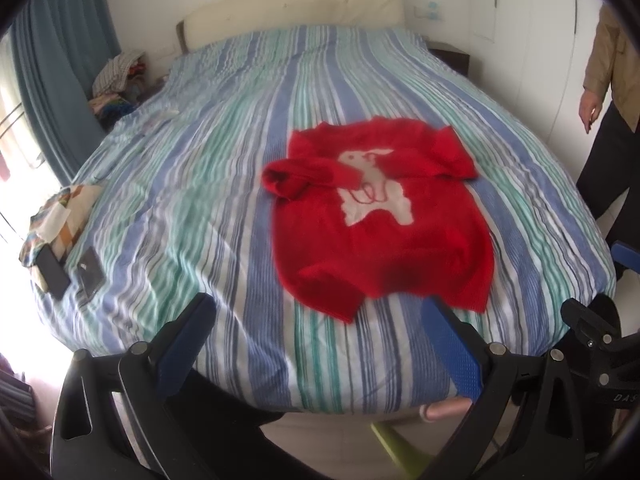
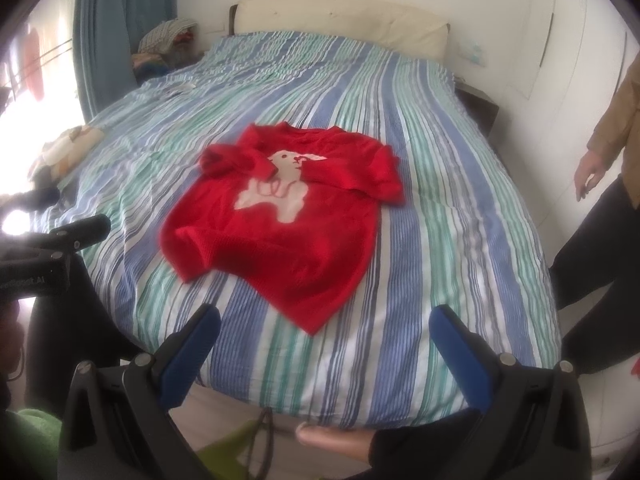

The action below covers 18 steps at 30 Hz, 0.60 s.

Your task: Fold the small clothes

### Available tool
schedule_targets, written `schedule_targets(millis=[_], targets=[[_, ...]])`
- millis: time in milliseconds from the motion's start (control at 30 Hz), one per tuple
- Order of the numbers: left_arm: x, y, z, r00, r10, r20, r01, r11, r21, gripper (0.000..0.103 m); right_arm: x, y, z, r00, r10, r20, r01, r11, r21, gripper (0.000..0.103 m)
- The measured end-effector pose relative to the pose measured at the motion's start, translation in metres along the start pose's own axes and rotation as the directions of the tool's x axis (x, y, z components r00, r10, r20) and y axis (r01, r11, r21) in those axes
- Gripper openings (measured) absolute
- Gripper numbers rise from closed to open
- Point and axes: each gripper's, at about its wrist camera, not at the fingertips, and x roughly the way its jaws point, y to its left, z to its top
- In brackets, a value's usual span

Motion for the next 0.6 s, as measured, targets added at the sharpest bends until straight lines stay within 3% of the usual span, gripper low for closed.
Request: schedule_targets(millis=[233,433,600], targets=[[0.002,-0.001,0.002,1.000,-0.013,0.010,0.012,1.000,0.020,0.102,0.000,-0.001,0.001,1.000,-0.001,0.002,0.001,1.000,0.001,0.103],[-0.005,0.022,0.024,0.995,0.034,0.096,-0.033,0.999,-0.011,0.102,0.000,0.000,0.003,1.000,-0.005,0.011,0.005,1.000,-0.010,0.103],[0.005,0.025,0.016,0.999,-0.031,0.038,0.033,0.998,-0.061,0.102,0.000,0.002,0.000,1.000,-0.006,0.003,0.006,1.000,-0.011,0.103]])
